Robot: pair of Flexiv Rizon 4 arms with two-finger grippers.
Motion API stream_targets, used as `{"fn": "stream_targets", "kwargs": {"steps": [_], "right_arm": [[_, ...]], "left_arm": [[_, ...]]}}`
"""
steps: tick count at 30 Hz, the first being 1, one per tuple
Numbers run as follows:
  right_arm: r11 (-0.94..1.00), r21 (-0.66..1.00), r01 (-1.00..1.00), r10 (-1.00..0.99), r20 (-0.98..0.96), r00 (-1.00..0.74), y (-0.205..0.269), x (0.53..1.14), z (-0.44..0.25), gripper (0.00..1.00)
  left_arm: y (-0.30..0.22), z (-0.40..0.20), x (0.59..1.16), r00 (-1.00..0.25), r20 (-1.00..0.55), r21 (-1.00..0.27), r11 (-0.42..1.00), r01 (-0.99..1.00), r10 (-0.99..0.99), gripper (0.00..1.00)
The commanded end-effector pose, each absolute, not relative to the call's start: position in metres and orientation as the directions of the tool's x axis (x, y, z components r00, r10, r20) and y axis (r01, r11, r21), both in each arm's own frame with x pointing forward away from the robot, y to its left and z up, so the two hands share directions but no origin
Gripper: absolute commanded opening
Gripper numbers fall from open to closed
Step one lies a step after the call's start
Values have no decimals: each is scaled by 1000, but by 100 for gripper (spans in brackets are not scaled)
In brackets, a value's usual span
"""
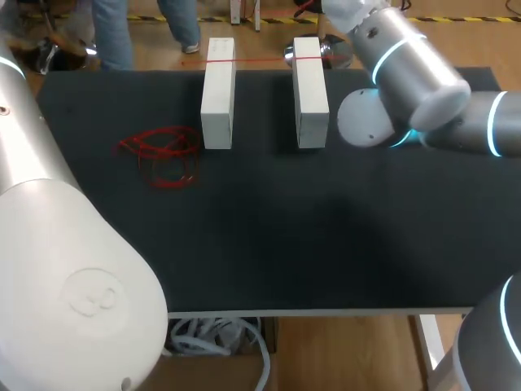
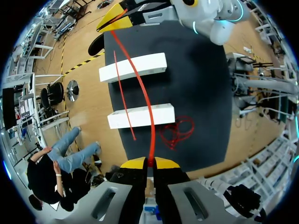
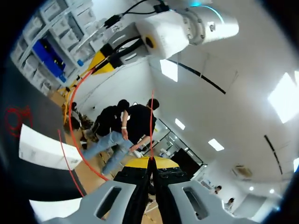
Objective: Grab the tape and strap the tape.
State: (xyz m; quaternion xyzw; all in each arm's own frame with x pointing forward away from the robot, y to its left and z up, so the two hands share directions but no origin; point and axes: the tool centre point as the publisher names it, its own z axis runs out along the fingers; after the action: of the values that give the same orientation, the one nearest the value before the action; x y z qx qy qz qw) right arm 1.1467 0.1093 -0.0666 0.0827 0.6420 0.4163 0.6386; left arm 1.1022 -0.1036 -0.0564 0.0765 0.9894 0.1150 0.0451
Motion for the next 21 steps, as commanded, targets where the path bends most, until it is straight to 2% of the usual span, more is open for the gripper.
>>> {"fn": "stream_targets", "kwargs": {"steps": [1, 12, 21], "right_arm": [[728, 615, -305, 622, -779, -87, 129, 1149, -65, 0], [662, 705, -255, 699, -703, -129, 160, 1133, -69, 0], [701, 663, -261, 686, -727, -5, 149, 1138, -63, 0]], "left_arm": [[-104, -55, 1102, -985, -69, 238, 961, 140, 160, 0], [-104, -55, 1102, -985, -69, 238, 961, 140, 160, 0], [-104, -55, 1102, -985, -69, 238, 961, 140, 160, 0]]}}
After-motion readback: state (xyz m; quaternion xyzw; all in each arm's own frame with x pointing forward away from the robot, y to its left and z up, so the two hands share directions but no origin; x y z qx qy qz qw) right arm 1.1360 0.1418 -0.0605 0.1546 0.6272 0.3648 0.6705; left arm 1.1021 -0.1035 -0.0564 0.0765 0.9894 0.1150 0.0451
